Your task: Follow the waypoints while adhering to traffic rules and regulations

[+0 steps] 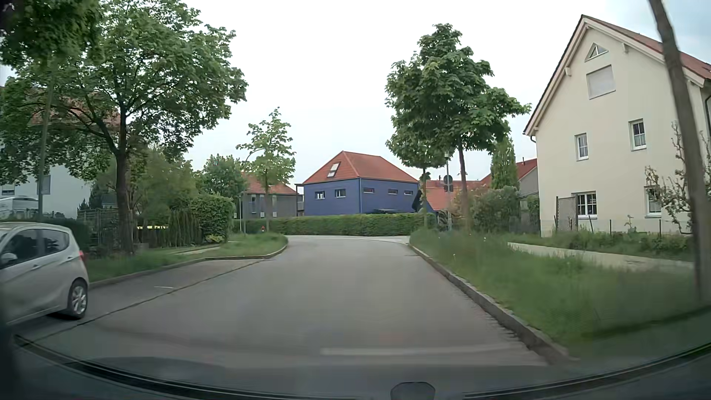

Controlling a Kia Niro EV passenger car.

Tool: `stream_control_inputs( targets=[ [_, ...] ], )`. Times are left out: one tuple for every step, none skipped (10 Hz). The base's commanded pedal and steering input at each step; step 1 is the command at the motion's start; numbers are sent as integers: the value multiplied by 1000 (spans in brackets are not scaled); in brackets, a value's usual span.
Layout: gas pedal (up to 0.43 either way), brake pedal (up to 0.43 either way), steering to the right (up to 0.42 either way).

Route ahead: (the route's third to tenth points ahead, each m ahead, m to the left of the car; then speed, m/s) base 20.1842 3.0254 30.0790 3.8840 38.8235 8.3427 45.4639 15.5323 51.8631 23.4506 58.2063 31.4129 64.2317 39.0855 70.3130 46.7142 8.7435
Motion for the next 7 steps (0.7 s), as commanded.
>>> stream_control_inputs(
  targets=[
    [47,0,0],
    [39,0,0],
    [39,0,0],
    [39,0,0],
    [20,0,0],
    [0,0,0],
    [0,0,0]
  ],
)
